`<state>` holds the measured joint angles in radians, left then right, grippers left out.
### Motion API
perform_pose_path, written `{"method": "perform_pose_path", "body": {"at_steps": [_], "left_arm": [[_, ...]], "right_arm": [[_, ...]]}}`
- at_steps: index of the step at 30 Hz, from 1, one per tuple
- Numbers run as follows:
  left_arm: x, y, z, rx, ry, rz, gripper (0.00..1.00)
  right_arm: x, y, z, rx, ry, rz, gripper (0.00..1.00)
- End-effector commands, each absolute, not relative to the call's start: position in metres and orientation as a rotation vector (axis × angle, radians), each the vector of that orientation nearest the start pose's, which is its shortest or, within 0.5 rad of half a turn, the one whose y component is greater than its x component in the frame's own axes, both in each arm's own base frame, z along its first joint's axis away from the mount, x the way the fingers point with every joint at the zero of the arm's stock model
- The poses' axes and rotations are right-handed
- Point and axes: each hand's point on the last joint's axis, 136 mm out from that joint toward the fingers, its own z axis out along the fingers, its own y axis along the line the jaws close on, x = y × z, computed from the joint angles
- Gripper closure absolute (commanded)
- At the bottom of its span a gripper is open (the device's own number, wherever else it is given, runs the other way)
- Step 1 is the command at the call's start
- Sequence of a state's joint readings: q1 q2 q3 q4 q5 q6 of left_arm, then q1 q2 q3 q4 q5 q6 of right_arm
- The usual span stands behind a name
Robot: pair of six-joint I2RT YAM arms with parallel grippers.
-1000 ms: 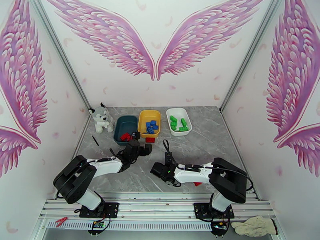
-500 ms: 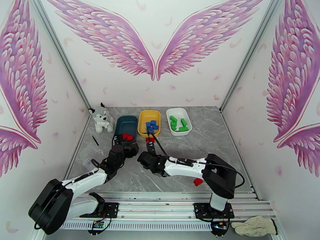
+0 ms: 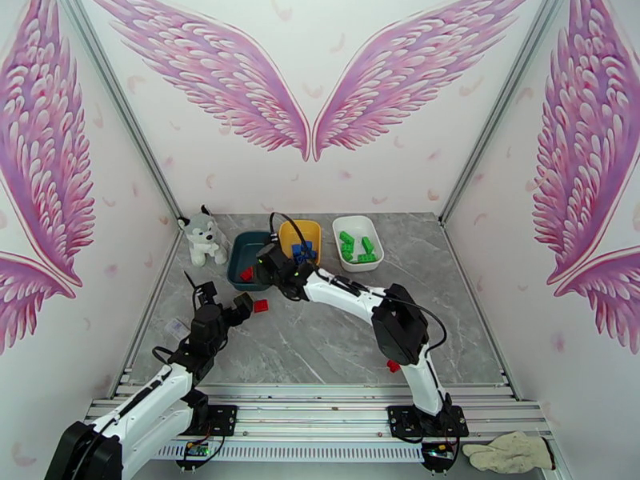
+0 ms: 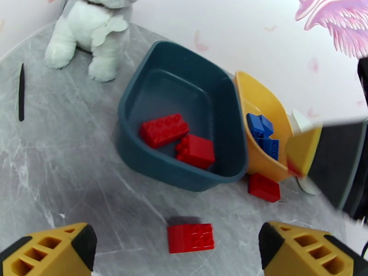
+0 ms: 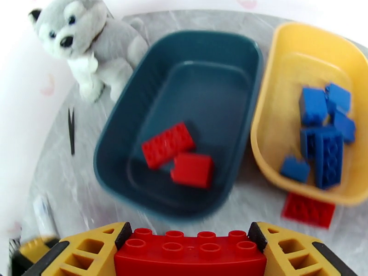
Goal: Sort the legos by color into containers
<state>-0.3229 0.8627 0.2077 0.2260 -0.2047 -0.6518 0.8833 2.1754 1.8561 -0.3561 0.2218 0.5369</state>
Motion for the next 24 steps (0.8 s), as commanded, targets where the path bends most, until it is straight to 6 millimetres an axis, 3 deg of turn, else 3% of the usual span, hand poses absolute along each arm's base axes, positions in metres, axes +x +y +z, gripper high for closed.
{"method": "perform_pose_path", "body": {"at_steps": [1, 7, 13, 18, 24], "left_arm": [[0.287, -0.061, 0.097, -0.473, 2.011, -0.437, 0.01], [0.291, -0.066, 0.099, -0.423, 2.051, -0.430, 0.01], [0.302, -0.078, 0.092, -0.370, 2.097, -0.438, 0.03], [0.313, -0.095, 0.085, -0.295, 2.146, -0.391, 0.07], [0.329, -0.123, 0.074, -0.186, 2.206, -0.270, 0.10]], "right_arm": [[0.432, 0.461, 0.149, -0.332, 2.309, 0.574, 0.51], [0.452, 0.472, 0.161, -0.365, 2.281, 0.577, 0.22], [0.439, 0.458, 0.185, -0.375, 2.235, 0.595, 0.13], [0.416, 0.423, 0.190, -0.343, 2.227, 0.561, 0.14], [0.384, 0.348, 0.184, -0.244, 2.233, 0.381, 0.15]]}}
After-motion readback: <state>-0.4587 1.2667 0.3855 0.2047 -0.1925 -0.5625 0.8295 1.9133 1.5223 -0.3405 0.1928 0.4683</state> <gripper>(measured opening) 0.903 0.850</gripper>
